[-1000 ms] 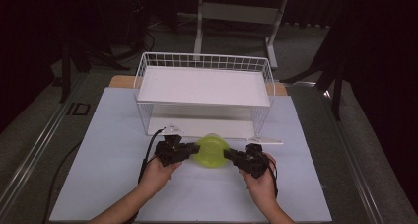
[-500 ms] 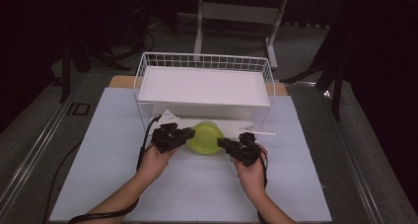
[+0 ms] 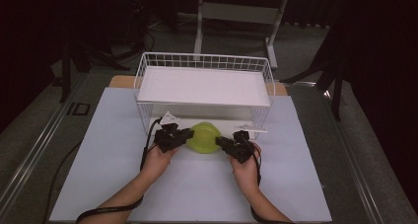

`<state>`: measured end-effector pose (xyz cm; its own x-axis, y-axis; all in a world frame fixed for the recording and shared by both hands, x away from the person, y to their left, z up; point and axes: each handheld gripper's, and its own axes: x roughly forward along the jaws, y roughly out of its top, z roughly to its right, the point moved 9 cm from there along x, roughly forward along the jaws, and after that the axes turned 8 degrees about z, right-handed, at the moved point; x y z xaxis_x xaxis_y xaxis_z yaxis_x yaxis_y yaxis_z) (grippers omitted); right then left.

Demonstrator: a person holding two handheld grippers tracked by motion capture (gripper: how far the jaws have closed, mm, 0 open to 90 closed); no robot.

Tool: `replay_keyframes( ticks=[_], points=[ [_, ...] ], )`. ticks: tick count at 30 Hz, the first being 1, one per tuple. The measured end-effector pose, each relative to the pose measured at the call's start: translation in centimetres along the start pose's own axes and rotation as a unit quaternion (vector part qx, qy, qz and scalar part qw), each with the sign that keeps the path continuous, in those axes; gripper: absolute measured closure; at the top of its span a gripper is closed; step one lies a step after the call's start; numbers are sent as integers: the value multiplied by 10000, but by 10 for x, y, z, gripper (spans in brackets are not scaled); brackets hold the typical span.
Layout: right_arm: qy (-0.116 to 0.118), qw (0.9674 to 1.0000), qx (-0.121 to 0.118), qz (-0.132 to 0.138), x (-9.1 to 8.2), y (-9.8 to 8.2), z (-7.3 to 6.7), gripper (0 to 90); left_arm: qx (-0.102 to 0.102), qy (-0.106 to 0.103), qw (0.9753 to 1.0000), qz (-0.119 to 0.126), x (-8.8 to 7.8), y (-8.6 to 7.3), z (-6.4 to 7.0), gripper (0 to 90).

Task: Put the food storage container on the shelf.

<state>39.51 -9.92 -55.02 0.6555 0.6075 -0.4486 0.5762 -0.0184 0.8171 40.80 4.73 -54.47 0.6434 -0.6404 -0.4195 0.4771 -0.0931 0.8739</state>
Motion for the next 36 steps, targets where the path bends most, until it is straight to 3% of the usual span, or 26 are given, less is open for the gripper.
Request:
replay_keyframes(
  ticks=[11, 17, 23, 25, 30, 32, 34, 36],
  points=[
    [-119, 9997, 132, 151, 7, 10, 11, 777, -7, -116, 9995, 279, 8, 9, -1, 788],
    [-110, 9994, 154, 293, 9, 15, 12, 764, 158, -40, 9990, 424, 12, 14, -8, 762],
    [-232, 9988, -259, 342, 14, 22, 16, 712, -59, 19, 9984, 567, 19, 18, -13, 732],
    [-235, 9988, -210, 371, 16, 24, 19, 697, -146, 46, 9982, 583, 22, 18, -15, 711],
    [-393, 9976, -160, 539, 18, 29, 20, 637, -45, 214, 9981, 571, 28, 20, -21, 680],
    [-455, 9971, -213, 568, 19, 30, 21, 624, -15, 235, 9980, 580, 29, 20, -21, 658],
    [-560, 9957, -447, 590, 22, 33, 24, 600, -56, 263, 9977, 629, 31, 21, -21, 651],
    [-554, 9957, -420, 613, 23, 34, 26, 586, -128, 305, 9973, 659, 33, 21, -23, 636]
  ],
)
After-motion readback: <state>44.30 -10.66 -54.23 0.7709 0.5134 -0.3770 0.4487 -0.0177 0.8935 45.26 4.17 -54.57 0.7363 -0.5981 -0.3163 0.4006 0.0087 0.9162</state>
